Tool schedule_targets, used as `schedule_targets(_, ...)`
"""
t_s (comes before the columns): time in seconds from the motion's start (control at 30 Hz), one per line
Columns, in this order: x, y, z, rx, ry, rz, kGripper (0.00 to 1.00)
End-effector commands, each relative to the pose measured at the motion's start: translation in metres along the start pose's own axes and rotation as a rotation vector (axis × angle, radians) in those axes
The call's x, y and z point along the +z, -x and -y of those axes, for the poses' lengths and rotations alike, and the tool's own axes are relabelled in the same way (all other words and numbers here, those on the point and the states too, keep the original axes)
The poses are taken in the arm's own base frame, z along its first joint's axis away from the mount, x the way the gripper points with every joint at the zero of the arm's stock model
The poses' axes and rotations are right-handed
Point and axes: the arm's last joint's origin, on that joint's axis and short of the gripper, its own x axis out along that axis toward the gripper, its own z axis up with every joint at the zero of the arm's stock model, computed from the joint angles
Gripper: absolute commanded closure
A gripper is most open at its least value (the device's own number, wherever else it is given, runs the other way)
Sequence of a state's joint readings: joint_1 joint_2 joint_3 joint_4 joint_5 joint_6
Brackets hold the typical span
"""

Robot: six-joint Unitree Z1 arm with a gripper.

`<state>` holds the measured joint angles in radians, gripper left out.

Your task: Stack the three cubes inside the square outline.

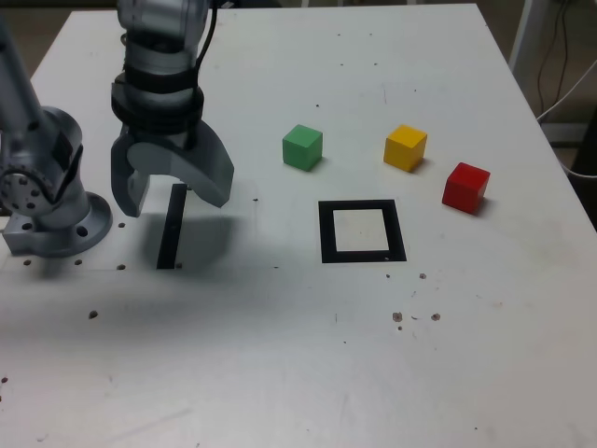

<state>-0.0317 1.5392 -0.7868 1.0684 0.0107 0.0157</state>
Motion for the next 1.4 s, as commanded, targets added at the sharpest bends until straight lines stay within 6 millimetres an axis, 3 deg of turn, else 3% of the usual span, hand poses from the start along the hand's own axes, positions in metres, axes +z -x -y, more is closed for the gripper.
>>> schedule_targets(0.0, 0.000, 0.000, 0.000, 0.000, 0.003, -0.001, 0.01)
schedule_targets(0.8, 0.002, 0.003, 0.000, 0.000, 0.003, -0.004, 0.01)
schedule_targets(1.1, 0.013, 0.011, -0.001, 0.004, 0.003, 0.005, 0.01)
schedule_targets(1.37, 0.032, 0.031, -0.003, 0.027, 0.003, 0.000, 0.01)
